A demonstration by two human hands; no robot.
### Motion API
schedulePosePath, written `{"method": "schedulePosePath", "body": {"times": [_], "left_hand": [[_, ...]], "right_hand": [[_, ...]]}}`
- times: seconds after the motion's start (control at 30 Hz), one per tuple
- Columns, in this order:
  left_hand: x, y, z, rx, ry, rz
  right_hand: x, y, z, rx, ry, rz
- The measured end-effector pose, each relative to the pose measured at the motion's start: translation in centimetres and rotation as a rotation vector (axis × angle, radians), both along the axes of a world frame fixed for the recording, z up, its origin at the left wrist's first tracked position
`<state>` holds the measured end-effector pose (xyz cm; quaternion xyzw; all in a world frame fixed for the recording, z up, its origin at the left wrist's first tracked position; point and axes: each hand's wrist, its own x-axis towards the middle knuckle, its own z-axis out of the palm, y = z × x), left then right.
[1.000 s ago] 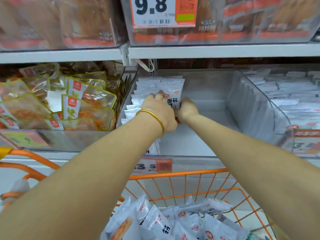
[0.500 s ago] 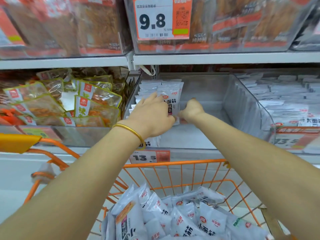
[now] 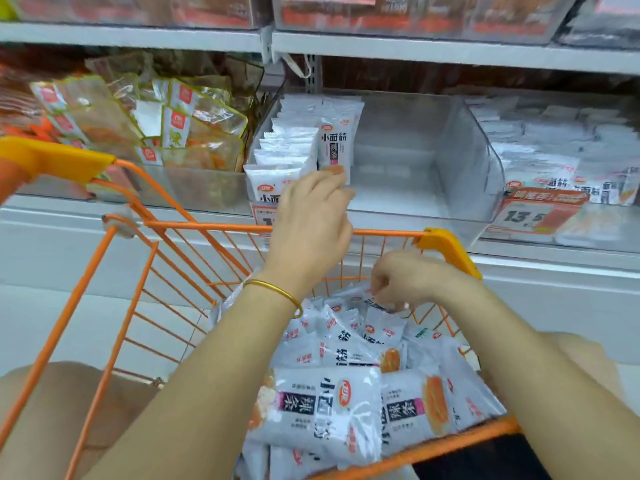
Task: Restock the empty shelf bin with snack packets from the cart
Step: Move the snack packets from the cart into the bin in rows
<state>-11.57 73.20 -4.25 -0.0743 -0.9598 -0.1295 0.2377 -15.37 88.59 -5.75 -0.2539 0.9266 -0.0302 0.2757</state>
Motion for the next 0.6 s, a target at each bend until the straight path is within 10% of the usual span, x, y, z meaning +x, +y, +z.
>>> {"method": "schedulePosePath", "body": {"times": [0.13, 0.37, 0.6], "left_hand": [[1.4, 0.2, -1.4, 0.007, 0.082, -0.010], [1.2, 0.9, -1.4, 0.010, 0.149, -0.035], [1.2, 0.6, -1.3, 0.226, 0.076, -0.008]], "right_hand": [[-1.1, 0.1, -1.3, 0.046, 0.347, -0.086], [0.1, -1.8, -2.8, 0.171, 0.304, 0.005], [-0.3, 2.5, 2.5, -0.422, 0.210, -0.074]]}}
